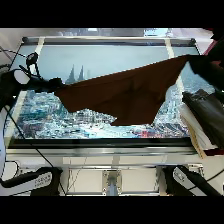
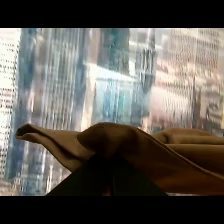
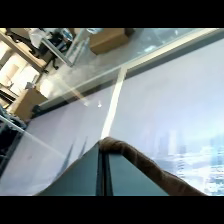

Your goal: Fold the shirts.

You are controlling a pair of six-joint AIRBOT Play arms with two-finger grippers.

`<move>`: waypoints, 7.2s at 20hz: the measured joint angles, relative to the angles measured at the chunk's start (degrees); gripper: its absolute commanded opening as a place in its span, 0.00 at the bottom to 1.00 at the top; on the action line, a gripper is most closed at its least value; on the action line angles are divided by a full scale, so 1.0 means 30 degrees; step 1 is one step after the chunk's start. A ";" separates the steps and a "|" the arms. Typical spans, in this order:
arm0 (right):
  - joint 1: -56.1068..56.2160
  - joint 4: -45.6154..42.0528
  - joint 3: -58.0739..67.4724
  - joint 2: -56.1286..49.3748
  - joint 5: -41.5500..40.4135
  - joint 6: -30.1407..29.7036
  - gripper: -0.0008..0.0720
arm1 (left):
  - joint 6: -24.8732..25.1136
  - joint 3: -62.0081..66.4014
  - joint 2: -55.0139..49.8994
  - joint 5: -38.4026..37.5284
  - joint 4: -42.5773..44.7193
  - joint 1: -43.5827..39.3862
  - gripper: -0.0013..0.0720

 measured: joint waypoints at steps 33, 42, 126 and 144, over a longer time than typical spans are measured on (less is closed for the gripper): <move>-0.0554 -0.5311 -1.1664 0.2011 0.2834 0.8378 0.53 | -0.0605 0.5253 -0.1880 -0.0080 0.5297 0.0007 0.97; 0.4546 -0.5399 -1.2713 0.0597 -0.2652 1.0856 0.53 | -0.0561 0.5253 -0.1880 -0.0299 0.4634 0.0007 0.97; -0.6681 -0.7788 -0.5690 0.9923 0.7745 0.8539 0.05 | 0.2586 -0.0568 -0.4503 0.0437 -1.4899 -0.0729 0.04; -0.6681 -1.1322 0.8480 0.9391 0.8072 0.9304 0.04 | 0.3432 0.6608 1.0324 -0.2747 -0.9296 0.3424 0.04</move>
